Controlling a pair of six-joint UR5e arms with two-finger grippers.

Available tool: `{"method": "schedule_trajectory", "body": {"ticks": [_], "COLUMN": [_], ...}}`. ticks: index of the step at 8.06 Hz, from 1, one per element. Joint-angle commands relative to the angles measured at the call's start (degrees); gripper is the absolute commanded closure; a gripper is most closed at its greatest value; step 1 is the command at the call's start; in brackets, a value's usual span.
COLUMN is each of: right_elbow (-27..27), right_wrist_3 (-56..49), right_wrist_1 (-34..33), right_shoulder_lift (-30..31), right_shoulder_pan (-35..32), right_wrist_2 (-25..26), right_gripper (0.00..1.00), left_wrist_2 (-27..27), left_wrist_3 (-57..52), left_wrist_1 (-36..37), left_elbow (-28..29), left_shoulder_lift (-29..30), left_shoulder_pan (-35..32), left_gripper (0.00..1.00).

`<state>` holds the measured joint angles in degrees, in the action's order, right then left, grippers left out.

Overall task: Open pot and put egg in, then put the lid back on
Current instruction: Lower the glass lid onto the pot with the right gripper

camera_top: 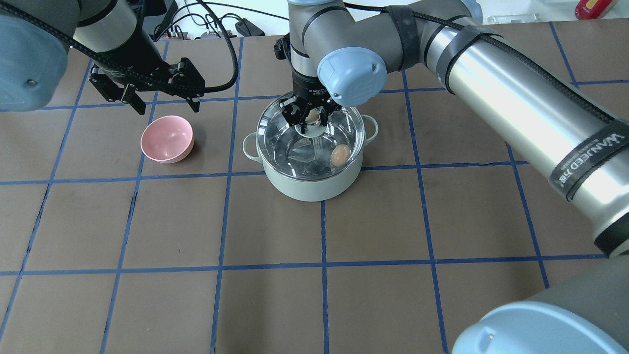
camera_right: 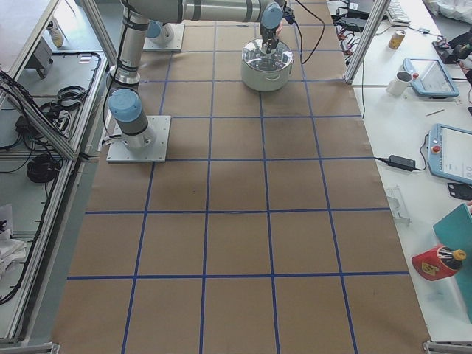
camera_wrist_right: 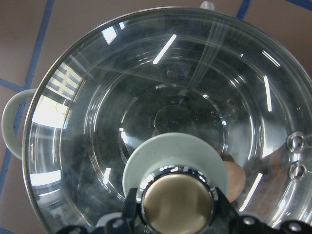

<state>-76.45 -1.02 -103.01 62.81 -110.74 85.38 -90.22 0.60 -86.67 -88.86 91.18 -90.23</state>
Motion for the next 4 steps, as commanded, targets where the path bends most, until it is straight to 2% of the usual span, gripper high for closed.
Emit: {"method": "schedule_trajectory", "body": {"ticks": [1,2,3,4], "right_elbow": [-0.72,-0.72,-0.81,-0.72], "right_wrist_3": [-0.48,-0.91,-1.61,-1.01], "right_wrist_1": [-0.09,-0.35,-1.22,-1.23], "right_shoulder_lift": [0.03,0.03,0.21,0.73], "right_shoulder_pan": [0.0,0.0,0.09,0.09], "right_wrist_2": [-0.39,-0.39,-0.48,-0.48], "right_gripper": [1.0,0.82,0.01,0.0], "left_wrist_2": [-0.13,-0.04,-0.13,0.04], "left_wrist_3": [-0.16,-0.34,-0.25,-0.25], "left_wrist_1": [0.36,0.44,0.36,0.44], "left_elbow": [0.0,0.44,0.53,0.44], "left_shoulder_lift": [-0.83,-1.18,-1.18,-0.92], "left_shoulder_pan": [-0.29,-0.21,-0.12,-0.2], "left_gripper": [0.0,0.0,0.0,0.0]}}
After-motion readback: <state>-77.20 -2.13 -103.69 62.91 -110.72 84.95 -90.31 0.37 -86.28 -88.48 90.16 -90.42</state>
